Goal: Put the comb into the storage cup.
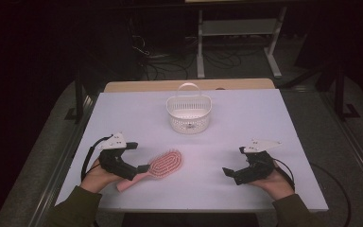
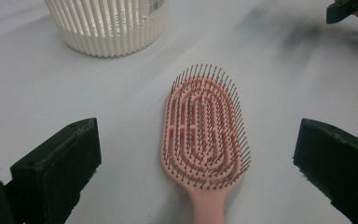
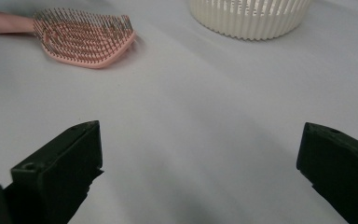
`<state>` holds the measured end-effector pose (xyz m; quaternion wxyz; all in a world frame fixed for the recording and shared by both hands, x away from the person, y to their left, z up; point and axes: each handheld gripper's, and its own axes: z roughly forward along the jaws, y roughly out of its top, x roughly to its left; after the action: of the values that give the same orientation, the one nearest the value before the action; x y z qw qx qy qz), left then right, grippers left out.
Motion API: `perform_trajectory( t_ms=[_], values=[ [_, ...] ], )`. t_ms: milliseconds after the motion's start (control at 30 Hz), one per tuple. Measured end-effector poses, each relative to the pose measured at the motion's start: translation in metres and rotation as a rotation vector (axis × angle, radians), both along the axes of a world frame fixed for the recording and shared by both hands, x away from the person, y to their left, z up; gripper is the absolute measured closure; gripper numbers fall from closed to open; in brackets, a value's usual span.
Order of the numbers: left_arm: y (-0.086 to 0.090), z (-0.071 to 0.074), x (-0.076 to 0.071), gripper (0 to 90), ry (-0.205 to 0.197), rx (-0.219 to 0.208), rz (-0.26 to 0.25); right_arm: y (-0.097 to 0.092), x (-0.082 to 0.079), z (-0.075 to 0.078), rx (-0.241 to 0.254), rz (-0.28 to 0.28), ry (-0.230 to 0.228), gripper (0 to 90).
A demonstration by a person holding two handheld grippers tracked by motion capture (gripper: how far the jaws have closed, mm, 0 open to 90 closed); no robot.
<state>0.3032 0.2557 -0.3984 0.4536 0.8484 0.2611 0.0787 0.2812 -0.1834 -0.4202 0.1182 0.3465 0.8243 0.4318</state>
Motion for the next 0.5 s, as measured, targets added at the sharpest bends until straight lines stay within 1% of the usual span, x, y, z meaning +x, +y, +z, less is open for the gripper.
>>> perform_trajectory(
  t_ms=[200, 400, 500],
  values=[
    [0.0001, -0.0022, -0.0012, 0.8, 0.006, 0.018, -0.008, 0.0001, 0.0000, -0.0002, -0.002, 0.002, 0.001, 0.0],
    [-0.0008, -0.0039, -0.0025, 0.9, 0.010, 0.028, -0.013, 0.0003, -0.0003, -0.0001, -0.002, 0.002, 0.001, 0.0],
    [-0.0011, -0.0054, -0.0027, 0.9, 0.012, 0.042, -0.018, 0.0007, -0.0003, -0.0005, -0.005, 0.006, 0.001, 0.0]
  ],
)
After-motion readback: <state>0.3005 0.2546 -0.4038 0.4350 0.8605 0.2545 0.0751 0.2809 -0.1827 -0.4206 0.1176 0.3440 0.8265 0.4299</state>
